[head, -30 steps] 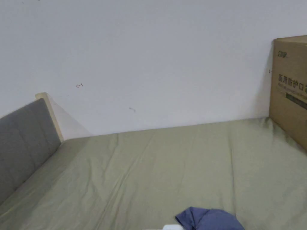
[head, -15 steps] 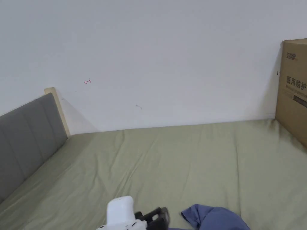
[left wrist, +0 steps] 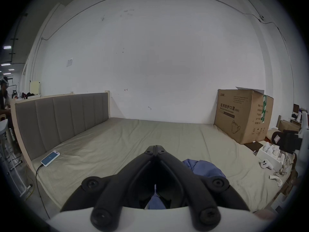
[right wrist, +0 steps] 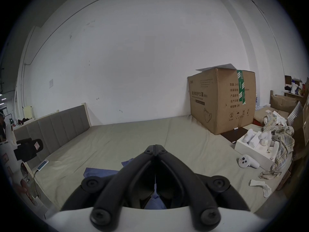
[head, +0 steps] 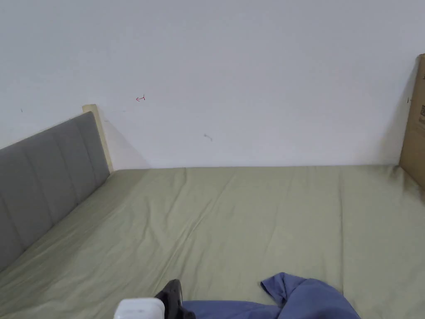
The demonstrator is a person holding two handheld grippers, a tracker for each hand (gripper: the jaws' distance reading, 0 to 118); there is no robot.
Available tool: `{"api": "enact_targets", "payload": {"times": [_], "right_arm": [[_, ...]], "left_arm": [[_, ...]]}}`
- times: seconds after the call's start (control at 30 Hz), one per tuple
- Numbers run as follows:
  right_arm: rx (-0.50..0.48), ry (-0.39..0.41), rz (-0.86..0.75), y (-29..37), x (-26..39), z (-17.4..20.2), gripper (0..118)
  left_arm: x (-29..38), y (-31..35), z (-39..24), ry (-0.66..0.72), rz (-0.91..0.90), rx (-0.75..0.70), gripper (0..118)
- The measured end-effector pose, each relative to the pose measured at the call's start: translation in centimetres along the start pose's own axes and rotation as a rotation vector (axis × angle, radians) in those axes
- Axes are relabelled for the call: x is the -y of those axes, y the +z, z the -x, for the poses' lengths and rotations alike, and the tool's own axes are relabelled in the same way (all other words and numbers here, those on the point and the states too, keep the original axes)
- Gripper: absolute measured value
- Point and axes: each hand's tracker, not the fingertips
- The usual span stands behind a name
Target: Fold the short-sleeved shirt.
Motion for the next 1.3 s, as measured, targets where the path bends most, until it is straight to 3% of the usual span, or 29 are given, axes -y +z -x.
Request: {"api": "enact_targets", "payload": {"times": [0.07,0.2,0.23,0.27,0.33,0.37,0.5,0.67,0.73,0.77,0.83,0.87,0.9,0.93,0.97,1.03,1.1,1.13,1.17,1.2,1.23,1.3], "right_arm": [[-0.019,-0.025,0.026,0.1,-0.3,-0.3,0],[-0.054,-0.014,0.097,-0.7,-0.4,-0.8,0],[-0.055,0.0,0.115,-1.0,-0.3,-0.8,0],[-0.058,0.008,0.128,-1.4,-0.1,-0.9,0],[-0.064,0.015,0.154,-1.9,0.2,-1.2,0],[-0.064,0.017,0.171,-2.2,0.5,-1.3,0],[-0.05,0.017,0.229,-3.7,1.3,-1.7,0],[-0.045,0.01,0.301,-6.1,2.3,-1.8,0],[-0.046,0.015,0.31,-6.6,2.6,-1.6,0],[-0.047,0.02,0.313,-6.8,2.7,-1.5,0],[-0.057,0.029,0.32,-7.4,2.9,-1.4,0],[-0.061,0.034,0.327,-8.1,2.9,-1.4,0],[-0.073,0.033,0.336,-9.0,2.8,-1.4,0],[-0.111,0.021,0.366,-10.2,2.7,-1.4,0],[-0.169,-0.012,0.397,-11.9,2.3,-1.5,0],[-0.263,-0.094,0.497,-16.3,1.6,-1.5,0],[-0.257,-0.118,0.582,-21.6,0.9,-0.9,0],[-0.249,-0.138,0.632,-24.4,0.7,-0.6,15],[-0.231,-0.12,0.697,-27.6,0.7,0.0,56],[-0.226,-0.118,0.769,-30.4,1.1,0.5,106],[-0.211,-0.121,0.829,-32.3,1.6,0.8,118],[-0.179,-0.111,0.937,-37.0,3.2,1.4,117]], "left_arm": [[-2.2,-3.9,1.4,0.019,0.151,0.031,0],[-1.4,-17.3,5.1,0.101,0.799,0.172,0],[0.0,-20.2,5.8,0.129,0.855,0.197,0],[1.3,-22.2,6.6,0.126,0.854,0.112,4],[2.9,-25.4,8.0,0.064,0.872,-0.025,85],[4.2,-26.9,8.5,0.084,0.88,-0.036,105],[8.0,-31.1,9.6,0.134,0.962,0.004,100],[14.4,-34.1,8.5,-0.043,1.085,0.008,101],[14.3,-32.7,7.8,-0.053,0.948,0.025,107],[14.3,-32.5,7.7,-0.047,0.971,0.003,107],[13.3,-30.4,6.7,-0.072,0.883,-0.023,94],[12.8,-28.9,6.0,-0.102,0.803,-0.009,75],[12.4,-27.8,5.8,-0.145,0.754,-0.003,30],[12.3,-26.7,5.2,-0.17,0.745,0.02,3],[12.0,-25.6,5.1,-0.174,0.717,0.028,2],[11.7,-24.2,5.5,-0.015,0.751,0.166,2],[11.0,-22.6,5.1,0.004,0.704,0.147,2],[10.5,-21.9,5.0,0.0,0.669,0.142,2],[9.7,-21.5,5.3,0.002,0.646,0.135,2],[9.2,-21.1,5.3,0.008,0.632,0.134,2],[8.7,-20.7,5.4,0.02,0.62,0.137,2],[8.0,-20.2,5.6,0.031,0.59,0.136,2]]}}
